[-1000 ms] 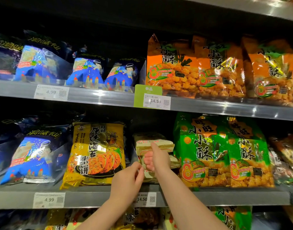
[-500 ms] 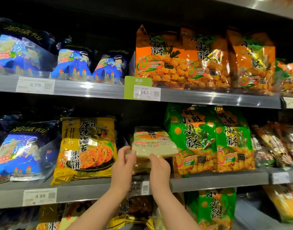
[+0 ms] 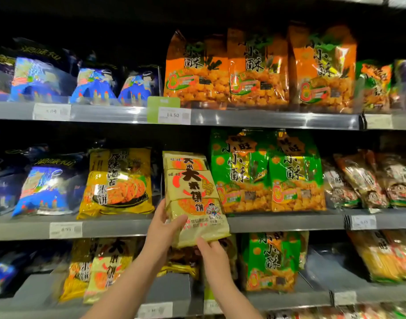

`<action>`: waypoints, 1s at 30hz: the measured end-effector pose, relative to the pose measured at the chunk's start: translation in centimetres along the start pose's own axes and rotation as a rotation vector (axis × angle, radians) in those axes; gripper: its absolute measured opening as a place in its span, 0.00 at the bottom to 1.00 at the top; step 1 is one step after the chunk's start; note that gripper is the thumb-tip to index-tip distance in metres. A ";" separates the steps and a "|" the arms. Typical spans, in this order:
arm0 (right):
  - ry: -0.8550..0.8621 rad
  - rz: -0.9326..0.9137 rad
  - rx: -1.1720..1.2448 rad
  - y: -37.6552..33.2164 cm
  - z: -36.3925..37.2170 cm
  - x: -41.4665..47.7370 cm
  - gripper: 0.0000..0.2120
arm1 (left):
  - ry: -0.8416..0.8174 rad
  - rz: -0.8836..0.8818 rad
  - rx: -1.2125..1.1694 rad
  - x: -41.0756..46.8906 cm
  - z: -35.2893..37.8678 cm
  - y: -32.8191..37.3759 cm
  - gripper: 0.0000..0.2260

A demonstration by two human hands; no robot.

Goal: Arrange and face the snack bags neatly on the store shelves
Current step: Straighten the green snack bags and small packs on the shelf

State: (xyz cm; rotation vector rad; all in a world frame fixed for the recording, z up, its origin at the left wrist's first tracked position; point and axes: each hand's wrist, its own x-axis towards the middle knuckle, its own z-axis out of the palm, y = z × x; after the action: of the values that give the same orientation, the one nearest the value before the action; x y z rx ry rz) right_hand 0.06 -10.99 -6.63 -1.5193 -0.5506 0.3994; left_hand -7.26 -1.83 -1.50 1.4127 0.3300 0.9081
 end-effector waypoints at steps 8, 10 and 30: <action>0.036 0.259 -0.016 7.5 -6.3 -4.3 0.37 | -0.008 -0.079 0.018 -9.5 0.7 -7.8 0.36; -0.014 0.329 -0.049 9.4 -7.5 -5.2 0.37 | -0.033 -0.145 0.012 -11.2 0.6 -9.4 0.38; 0.013 0.414 -0.107 18.2 -13.0 -2.0 0.34 | -0.073 -0.522 0.008 -8.4 4.4 -22.7 0.35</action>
State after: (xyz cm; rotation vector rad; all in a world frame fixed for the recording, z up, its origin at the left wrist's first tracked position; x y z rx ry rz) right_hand 7.51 -22.35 -24.55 -1.7401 -0.2457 0.6865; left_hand -1.73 -8.65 -24.45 1.2757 0.6127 0.4267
